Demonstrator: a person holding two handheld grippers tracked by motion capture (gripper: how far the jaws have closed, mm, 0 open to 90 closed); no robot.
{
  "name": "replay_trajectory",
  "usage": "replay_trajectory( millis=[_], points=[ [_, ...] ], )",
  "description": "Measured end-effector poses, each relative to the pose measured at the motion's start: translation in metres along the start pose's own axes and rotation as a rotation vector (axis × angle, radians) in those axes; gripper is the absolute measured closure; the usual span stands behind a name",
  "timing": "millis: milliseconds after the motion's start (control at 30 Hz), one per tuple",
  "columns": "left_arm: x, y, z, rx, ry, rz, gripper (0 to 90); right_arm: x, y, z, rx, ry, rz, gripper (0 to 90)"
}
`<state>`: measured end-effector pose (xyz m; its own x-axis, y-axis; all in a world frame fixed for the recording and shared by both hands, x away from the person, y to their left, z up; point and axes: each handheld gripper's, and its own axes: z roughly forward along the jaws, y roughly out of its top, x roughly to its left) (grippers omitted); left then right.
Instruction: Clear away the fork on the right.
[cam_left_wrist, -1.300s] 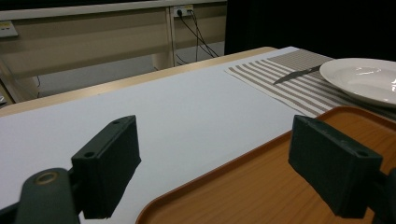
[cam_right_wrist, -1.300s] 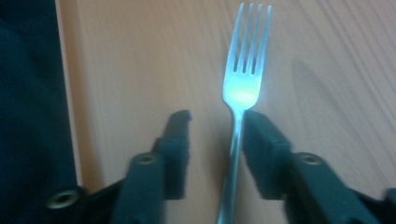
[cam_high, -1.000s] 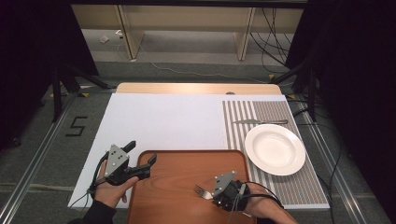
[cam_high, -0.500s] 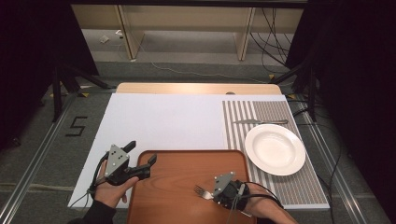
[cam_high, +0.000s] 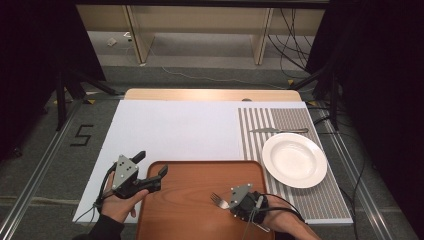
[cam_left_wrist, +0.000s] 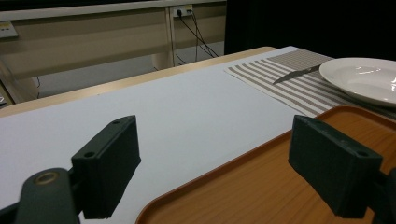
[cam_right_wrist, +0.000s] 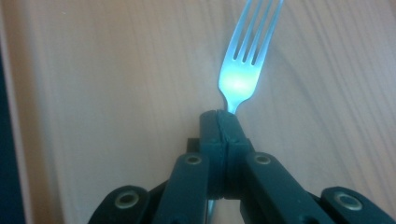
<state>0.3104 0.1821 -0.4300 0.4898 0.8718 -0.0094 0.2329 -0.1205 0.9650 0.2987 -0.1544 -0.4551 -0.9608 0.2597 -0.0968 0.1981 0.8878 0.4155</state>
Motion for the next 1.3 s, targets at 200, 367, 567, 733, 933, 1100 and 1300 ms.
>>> replay_trajectory(
  millis=[200,367,567,733,933,1100,1300],
  points=[
    [0.0001,0.0001,-0.0002,-0.001,0.0,-0.001,16.2,-0.0046,-0.0026,-0.0021,0.013,-0.027,0.011,90.0],
    [0.0001,-0.0001,0.0,0.0,0.0,0.0,16.2,-0.0066,-0.0037,-0.0026,0.02,-0.032,0.02,90.0],
    [0.0001,-0.0001,-0.0001,-0.001,0.0,-0.001,16.2,-0.0067,-0.0038,-0.0028,0.026,-0.038,0.019,90.0],
    [0.0,-0.0002,0.0002,0.002,-0.001,0.0,16.2,-0.0089,-0.0049,-0.0033,0.03,-0.044,0.024,90.0],
    [0.0002,-0.0003,0.0002,0.002,0.0,-0.001,16.2,-0.0062,-0.0043,-0.0019,0.04,-0.033,0.002,90.0],
    [0.0002,-0.0001,-0.0001,0.001,0.0,-0.001,16.2,-0.0049,-0.0054,0.0018,0.083,-0.057,-0.02,90.0],
    [0.0,0.0,-0.0002,0.0,-0.001,-0.001,16.2,-0.0103,-0.0086,0.0,0.098,-0.067,-0.001,90.0]
  ],
)
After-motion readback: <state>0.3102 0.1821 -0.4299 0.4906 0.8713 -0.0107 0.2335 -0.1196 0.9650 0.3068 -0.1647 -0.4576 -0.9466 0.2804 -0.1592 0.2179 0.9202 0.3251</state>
